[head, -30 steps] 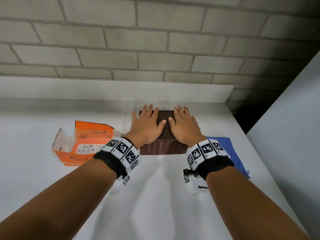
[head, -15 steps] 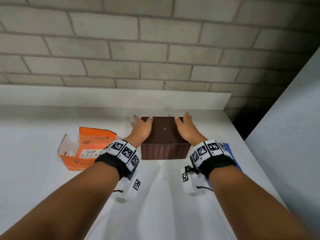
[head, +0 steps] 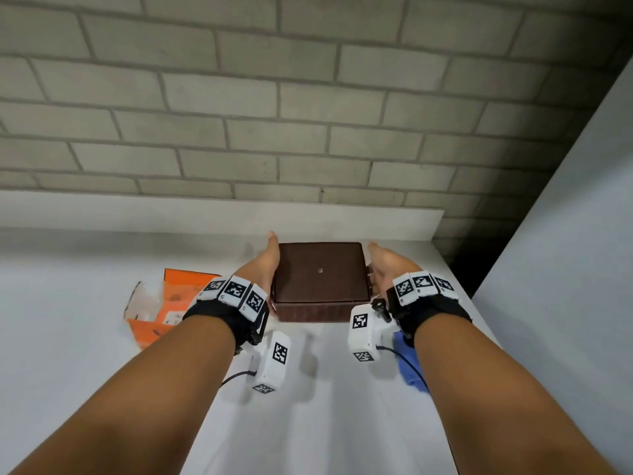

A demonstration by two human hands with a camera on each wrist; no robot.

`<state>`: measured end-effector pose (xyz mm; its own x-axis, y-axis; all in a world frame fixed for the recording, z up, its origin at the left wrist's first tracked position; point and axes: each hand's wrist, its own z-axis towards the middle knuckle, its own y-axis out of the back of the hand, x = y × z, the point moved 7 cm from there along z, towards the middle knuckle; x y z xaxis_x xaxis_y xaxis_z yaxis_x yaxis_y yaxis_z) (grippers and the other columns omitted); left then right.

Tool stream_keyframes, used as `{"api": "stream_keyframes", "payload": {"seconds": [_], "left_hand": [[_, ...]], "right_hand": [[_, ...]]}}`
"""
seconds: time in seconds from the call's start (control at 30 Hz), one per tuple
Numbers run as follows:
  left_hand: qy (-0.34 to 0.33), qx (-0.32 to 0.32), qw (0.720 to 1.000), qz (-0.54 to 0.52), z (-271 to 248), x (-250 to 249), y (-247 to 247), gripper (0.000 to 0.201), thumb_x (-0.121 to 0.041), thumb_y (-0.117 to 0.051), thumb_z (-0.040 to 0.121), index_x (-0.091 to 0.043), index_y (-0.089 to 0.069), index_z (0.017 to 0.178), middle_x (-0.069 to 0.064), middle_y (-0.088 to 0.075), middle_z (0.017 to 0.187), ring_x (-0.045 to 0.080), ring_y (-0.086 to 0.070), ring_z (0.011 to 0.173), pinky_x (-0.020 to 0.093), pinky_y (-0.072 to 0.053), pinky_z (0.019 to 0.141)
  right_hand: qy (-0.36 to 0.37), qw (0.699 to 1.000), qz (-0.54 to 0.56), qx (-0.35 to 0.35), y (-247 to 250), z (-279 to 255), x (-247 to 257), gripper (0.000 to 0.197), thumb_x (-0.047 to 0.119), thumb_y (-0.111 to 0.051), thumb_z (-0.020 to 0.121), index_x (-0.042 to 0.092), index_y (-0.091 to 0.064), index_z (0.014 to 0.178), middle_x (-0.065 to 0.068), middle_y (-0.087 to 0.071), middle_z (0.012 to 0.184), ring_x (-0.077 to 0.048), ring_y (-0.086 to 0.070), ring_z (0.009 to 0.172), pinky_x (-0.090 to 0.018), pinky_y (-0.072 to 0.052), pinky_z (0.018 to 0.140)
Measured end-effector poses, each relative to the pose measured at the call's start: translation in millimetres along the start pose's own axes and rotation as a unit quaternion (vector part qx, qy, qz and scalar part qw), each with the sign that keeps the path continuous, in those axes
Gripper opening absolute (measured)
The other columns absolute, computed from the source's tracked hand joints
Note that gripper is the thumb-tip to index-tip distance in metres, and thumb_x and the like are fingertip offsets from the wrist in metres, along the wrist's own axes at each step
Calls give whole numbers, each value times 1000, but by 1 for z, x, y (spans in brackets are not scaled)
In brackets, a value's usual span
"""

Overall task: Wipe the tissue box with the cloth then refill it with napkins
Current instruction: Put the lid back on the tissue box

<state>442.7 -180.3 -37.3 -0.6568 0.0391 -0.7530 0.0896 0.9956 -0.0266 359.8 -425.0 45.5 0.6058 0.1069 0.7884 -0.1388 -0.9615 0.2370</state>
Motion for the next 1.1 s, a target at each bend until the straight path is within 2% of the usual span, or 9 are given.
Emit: {"api": "stream_keyframes", "payload": {"seconds": [0.1, 0.2, 0.33, 0.47, 0.6, 0.7, 0.83, 0.97, 1.1], "left_hand": [[5, 51, 998, -30, -92, -13, -27, 131, -103, -24, 31, -21, -54, 128, 13, -59, 127, 37, -57, 111, 61, -48, 78], [-67, 65, 994, -60, -118, -21, -41, 93, -83, -7, 77, -15, -63, 108, 8, -66, 93, 25, -62, 83, 39, -49, 62], [-156, 41, 984, -76, -116, -20, -46, 89, -75, -10, 85, -12, -58, 124, 7, -68, 107, 23, -64, 97, 34, -52, 67], [-223, 34, 970, -90, -125, -4, -52, 64, -57, -8, 96, -17, -52, 119, -3, -63, 103, 9, -61, 87, 19, -52, 63], [-249, 59, 964, -76, -125, 14, -56, 61, -56, -7, 97, -24, -47, 130, -4, -57, 122, 7, -57, 100, 23, -45, 86], [-255, 73, 964, -29, -126, 23, -59, 58, -54, -6, 98, -31, -57, 113, -11, -66, 107, -6, -64, 86, 12, -50, 69], [-282, 72, 957, 3, -133, 26, -59, 54, -52, -7, 99, -34, -57, 111, -16, -66, 100, -12, -66, 81, 4, -50, 60], [-292, 51, 955, 16, -136, 27, -52, 74, -75, -18, 83, -30, -48, 133, -6, -60, 129, 7, -57, 118, 24, -50, 93], [-283, 39, 958, 29, -137, 29, -52, 101, -93, -27, 63, -32, -35, 144, -5, -46, 145, 12, -44, 133, 40, -32, 115]], "right_hand": [[-2, 996, 83, 21, 0, -12, 8, 72, 67, -15, 92, 7, -54, 99, -13, -61, 90, -27, -59, 83, -42, -49, 72], [22, 987, 156, 23, 2, -18, 13, 71, 61, -14, 96, 5, -54, 115, -9, -61, 98, -23, -57, 94, -43, -46, 73], [52, 969, 240, 20, 0, -25, 2, 66, 53, -19, 100, 6, -34, 144, -7, -50, 142, -24, -49, 125, -47, -40, 95], [70, 957, 281, 30, -2, -31, -13, 58, 43, -20, 103, 4, -39, 142, -8, -43, 149, -25, -42, 136, -44, -34, 106], [89, 959, 268, 27, -3, -39, -24, 47, 36, -32, 103, 4, -51, 131, -6, -57, 126, -24, -53, 122, -37, -42, 93], [105, 979, 173, -25, -5, -38, -29, 23, 18, -50, 96, 7, -67, 105, -5, -67, 101, -20, -62, 92, -36, -50, 82], [147, 982, 73, -96, -5, -39, -33, 31, 1, -45, 93, 13, -72, 104, -6, -69, 100, -25, -64, 96, -42, -53, 92], [153, 979, -2, -133, -2, -40, -28, 24, 1, -48, 86, 3, -71, 82, -21, -71, 95, -40, -65, 96, -54, -53, 89], [185, 939, -240, -164, -11, -53, -1, 14, 2, -47, 86, -1, -56, 76, -7, -57, 76, -28, -57, 76, -29, -48, 59]]}}
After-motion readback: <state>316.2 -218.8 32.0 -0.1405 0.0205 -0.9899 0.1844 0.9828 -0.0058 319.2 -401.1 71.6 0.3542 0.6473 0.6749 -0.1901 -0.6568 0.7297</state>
